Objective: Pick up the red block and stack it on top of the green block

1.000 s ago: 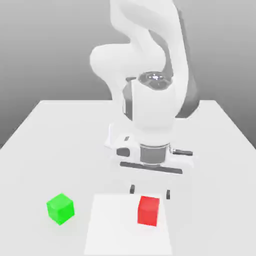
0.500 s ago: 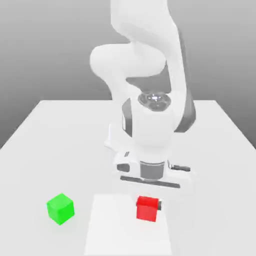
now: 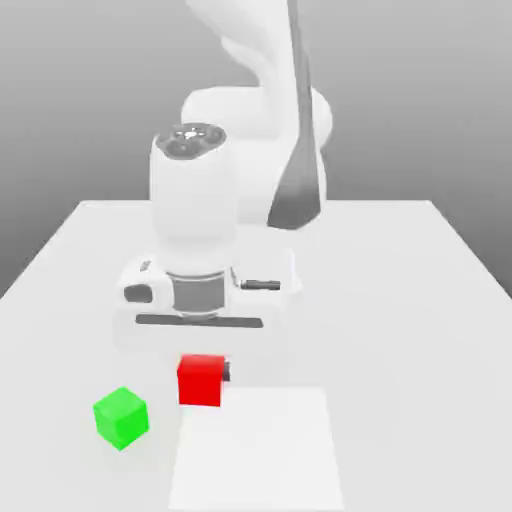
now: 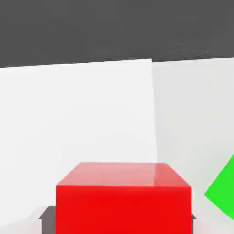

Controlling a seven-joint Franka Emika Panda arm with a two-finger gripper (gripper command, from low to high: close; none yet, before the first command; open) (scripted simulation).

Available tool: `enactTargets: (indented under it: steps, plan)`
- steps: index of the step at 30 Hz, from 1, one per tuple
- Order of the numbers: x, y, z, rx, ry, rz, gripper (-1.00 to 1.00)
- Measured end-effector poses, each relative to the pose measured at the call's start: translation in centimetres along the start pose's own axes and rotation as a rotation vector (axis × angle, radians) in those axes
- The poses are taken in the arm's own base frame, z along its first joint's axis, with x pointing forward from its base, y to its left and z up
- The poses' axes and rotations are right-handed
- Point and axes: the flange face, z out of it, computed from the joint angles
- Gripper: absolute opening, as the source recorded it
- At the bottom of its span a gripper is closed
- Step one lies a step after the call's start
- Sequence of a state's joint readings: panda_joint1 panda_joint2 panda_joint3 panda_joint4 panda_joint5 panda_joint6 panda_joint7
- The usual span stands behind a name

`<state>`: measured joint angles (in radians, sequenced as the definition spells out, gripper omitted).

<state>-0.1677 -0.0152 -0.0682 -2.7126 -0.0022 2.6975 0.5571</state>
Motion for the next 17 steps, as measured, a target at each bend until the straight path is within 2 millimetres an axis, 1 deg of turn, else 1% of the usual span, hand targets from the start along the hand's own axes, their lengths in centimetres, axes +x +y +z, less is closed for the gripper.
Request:
enactTargets:
  steps: [4, 8, 10, 14, 15, 17]
  plan:
    - [2.4, 3.9, -0.7, 0.000, -0.001, -0.068, -1.00]
    - [4.3, 7.7, -1.2, 0.000, -0.001, -0.140, -1.00]
    - [4.7, 8.2, 0.1, 0.001, -0.001, -0.153, -1.00]
    - [4.5, 7.8, 4.3, 0.000, -0.001, -0.173, -1.00]
    - [4.5, 7.9, 4.9, 0.000, -0.001, -0.173, 1.00]
    - [4.5, 7.9, 4.9, 0.000, -0.001, -0.173, 1.00]
